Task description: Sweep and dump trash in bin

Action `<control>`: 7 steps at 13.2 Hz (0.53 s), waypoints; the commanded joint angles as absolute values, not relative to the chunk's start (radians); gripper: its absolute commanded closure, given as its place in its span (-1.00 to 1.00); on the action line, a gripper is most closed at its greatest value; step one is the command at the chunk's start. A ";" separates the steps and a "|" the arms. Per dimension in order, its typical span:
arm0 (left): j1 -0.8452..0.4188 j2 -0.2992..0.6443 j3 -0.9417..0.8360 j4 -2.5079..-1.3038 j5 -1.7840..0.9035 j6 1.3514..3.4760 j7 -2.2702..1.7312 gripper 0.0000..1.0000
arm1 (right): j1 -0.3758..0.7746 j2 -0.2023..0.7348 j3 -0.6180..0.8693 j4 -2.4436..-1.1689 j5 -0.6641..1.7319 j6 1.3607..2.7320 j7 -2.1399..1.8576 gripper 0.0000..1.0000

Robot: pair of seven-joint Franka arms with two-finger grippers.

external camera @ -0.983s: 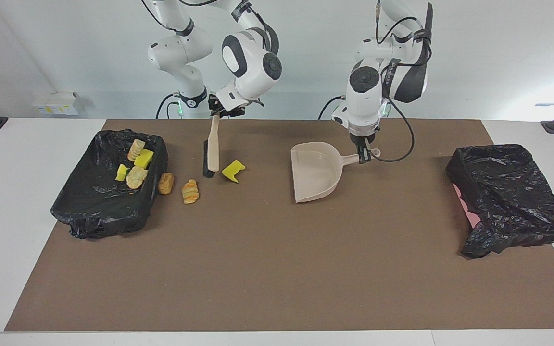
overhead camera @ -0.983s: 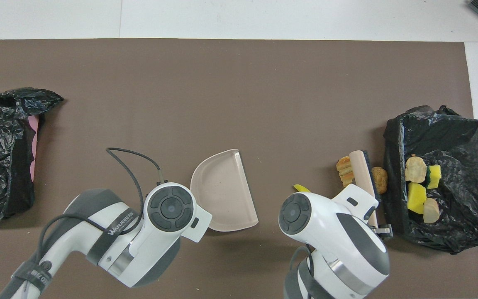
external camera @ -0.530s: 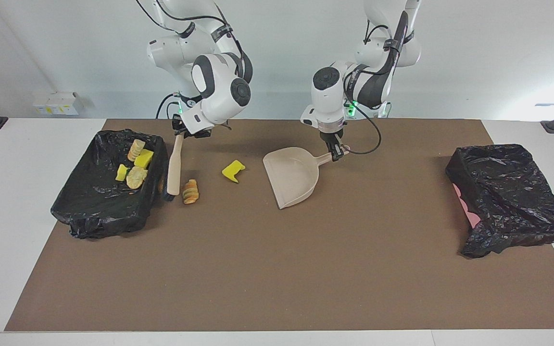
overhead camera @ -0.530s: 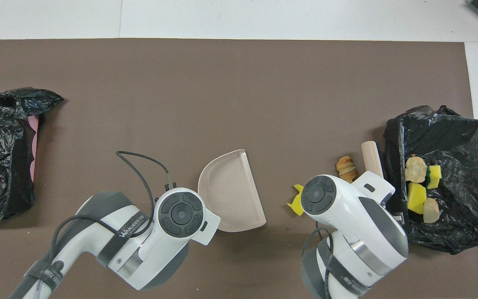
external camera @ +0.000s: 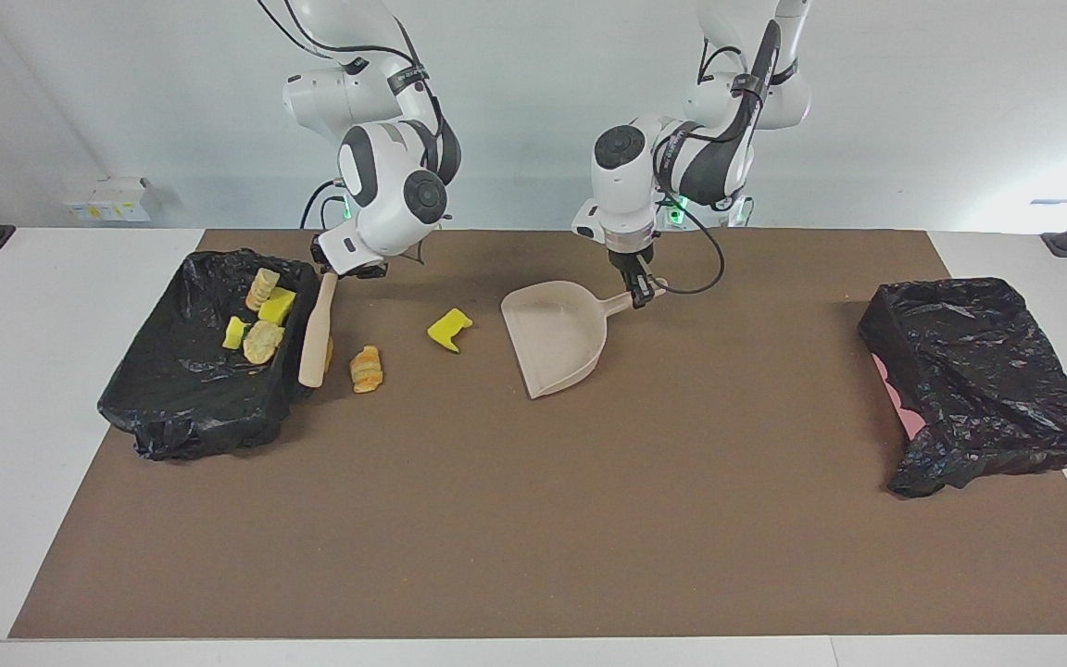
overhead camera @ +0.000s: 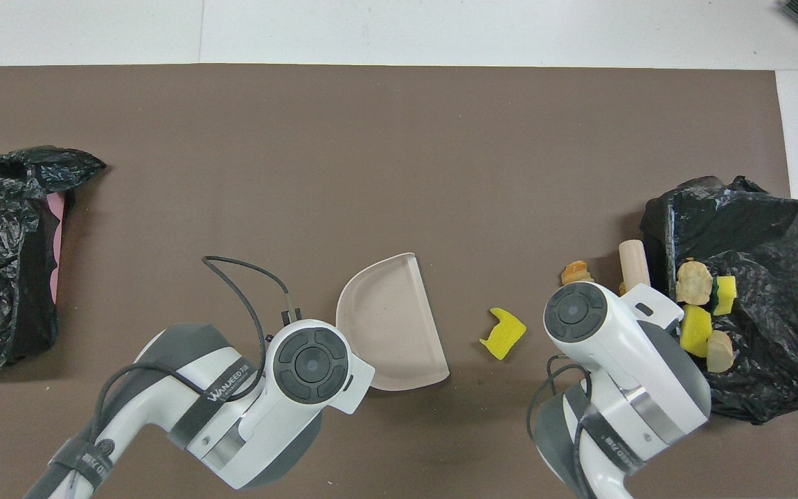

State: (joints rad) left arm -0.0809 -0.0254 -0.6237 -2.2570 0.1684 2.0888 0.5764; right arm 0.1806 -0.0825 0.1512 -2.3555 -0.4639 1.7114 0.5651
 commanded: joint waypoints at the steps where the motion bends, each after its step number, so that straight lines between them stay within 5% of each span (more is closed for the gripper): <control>1: -0.075 -0.021 -0.630 -2.263 0.170 2.108 0.565 1.00 | 0.146 -0.120 0.163 -2.390 -0.373 1.741 0.485 1.00; 7: -0.075 -0.021 -0.630 -2.263 0.170 2.108 0.563 1.00 | 0.300 -0.103 0.164 -2.327 -0.161 1.730 0.524 1.00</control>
State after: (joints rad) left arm -0.0808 -0.0252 -0.6236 -2.2570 0.1684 2.0889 0.5759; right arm 0.2377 -0.0958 0.1594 -2.3545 -0.2114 1.7299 0.4758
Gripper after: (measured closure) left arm 0.687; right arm 0.727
